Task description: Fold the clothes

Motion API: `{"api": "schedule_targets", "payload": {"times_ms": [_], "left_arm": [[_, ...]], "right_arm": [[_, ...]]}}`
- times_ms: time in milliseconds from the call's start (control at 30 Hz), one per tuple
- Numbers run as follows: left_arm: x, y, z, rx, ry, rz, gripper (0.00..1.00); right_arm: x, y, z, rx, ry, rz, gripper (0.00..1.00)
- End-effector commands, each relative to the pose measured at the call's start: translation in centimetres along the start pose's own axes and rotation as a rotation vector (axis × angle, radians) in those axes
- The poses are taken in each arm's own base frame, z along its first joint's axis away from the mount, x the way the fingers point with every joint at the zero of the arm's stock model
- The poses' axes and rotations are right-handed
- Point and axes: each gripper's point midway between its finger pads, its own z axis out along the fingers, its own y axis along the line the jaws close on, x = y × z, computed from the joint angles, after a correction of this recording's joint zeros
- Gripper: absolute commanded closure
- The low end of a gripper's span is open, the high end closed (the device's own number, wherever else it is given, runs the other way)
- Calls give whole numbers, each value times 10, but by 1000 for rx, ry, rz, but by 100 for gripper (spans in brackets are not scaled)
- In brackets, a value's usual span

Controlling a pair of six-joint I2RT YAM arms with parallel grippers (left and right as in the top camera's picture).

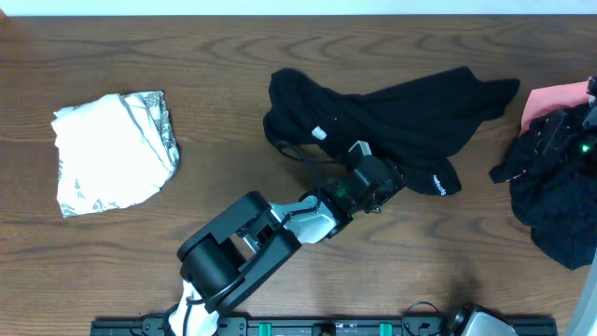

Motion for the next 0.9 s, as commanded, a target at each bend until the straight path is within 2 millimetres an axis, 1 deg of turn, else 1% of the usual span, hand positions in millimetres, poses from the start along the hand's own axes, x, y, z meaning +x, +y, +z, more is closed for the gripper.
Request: {"api": "schedule_targets", "payload": {"times_ms": [0, 67, 100, 200, 300, 333, 367, 400, 600, 767, 867], "left_arm": [[-3, 1, 10, -2, -21, -31, 46], [-3, 0, 11, 1, -21, -35, 55], [-3, -1, 12, 3, -21, -38, 58], [-3, -7, 13, 15, -21, -37, 62], [-4, -12, 13, 27, -20, -37, 81], [-3, -14, 14, 31, -15, -36, 89], [-2, -15, 14, 33, -9, -35, 93], [0, -17, 14, 38, 6, -35, 94], [17, -25, 12, 64, 104, -26, 94], [25, -36, 3, 89, 140, 151, 94], [23, -35, -8, 45, 139, 256, 94]], "right_arm": [[1, 3, 1, -10, 6, -17, 53], [1, 3, 1, -9, 6, -17, 53], [1, 3, 1, -10, 6, -17, 53], [1, 3, 1, -10, 6, -17, 53], [1, 3, 1, -9, 6, -17, 53], [1, 3, 1, -9, 6, -16, 54], [1, 3, 1, -9, 6, -17, 53], [1, 3, 1, -9, 6, -17, 54], [1, 3, 1, -9, 6, -17, 54], [1, 3, 1, -8, 6, -17, 54], [2, 3, 1, -8, 7, -17, 54]]}}
